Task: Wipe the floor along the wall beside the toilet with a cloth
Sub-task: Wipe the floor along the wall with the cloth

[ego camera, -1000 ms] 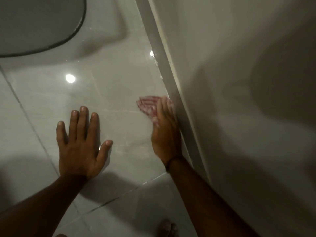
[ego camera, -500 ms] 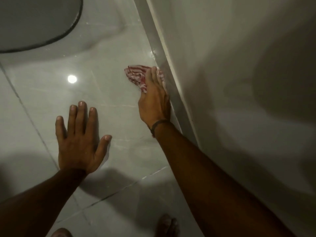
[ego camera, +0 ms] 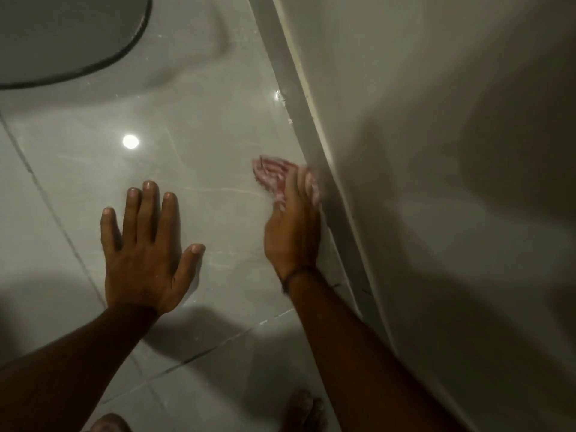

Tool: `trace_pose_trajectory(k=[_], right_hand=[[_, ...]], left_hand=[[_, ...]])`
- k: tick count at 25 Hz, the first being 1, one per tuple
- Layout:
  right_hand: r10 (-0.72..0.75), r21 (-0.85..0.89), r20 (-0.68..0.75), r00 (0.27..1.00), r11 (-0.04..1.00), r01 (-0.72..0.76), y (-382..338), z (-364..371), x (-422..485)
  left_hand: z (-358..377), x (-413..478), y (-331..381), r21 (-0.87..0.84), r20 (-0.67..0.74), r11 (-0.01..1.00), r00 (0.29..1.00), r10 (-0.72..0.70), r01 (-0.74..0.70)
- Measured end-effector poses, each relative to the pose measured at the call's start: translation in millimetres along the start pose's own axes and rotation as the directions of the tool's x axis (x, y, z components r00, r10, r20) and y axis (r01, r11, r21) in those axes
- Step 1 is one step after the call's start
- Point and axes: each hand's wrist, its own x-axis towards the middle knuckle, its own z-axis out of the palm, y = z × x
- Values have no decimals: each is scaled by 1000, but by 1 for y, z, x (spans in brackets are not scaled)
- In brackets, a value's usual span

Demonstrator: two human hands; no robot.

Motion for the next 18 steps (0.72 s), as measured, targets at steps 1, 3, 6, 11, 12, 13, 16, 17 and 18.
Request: trace_pose_trajectory(k=[1, 3, 6, 11, 12, 13, 16, 17, 18], right_hand=[[-55, -22, 2, 998, 998, 55, -14, 4, 24], [-137, -90, -1, 991, 987, 137, -37, 5, 60], [-161, -77, -1, 987, 984, 160, -17, 2, 47], [46, -31, -71, 996, 998, -48, 83, -12, -112], [51, -34, -102, 994, 998, -55, 93, -8, -120], [41, -43, -105, 994, 998, -46, 95, -3, -117], [-19, -62, -66, 998, 998, 15, 65, 2, -74], [-68, -76, -54, 996, 995, 64, 51, 4, -51], [-125, -91, -51, 991, 989, 120, 35, 7, -24]], left_hand=[[0, 0, -1, 9, 7, 1000, 1000, -5, 5], [-2, 0, -1, 10, 21, 1000, 1000, -22, 21], [-5, 2, 2, 7, 28, 1000, 999, -25, 24], [-9, 1, 5, -26, 24, 999, 999, -37, 38], [-9, 3, 6, -21, 19, 999, 999, -33, 33], [-8, 3, 5, -15, 17, 999, 999, -32, 32], [-7, 1, 4, -13, 17, 1000, 1000, -25, 25], [-7, 1, 4, -11, 16, 1000, 1000, -21, 21], [-6, 1, 4, -8, 16, 1000, 1000, -22, 22]])
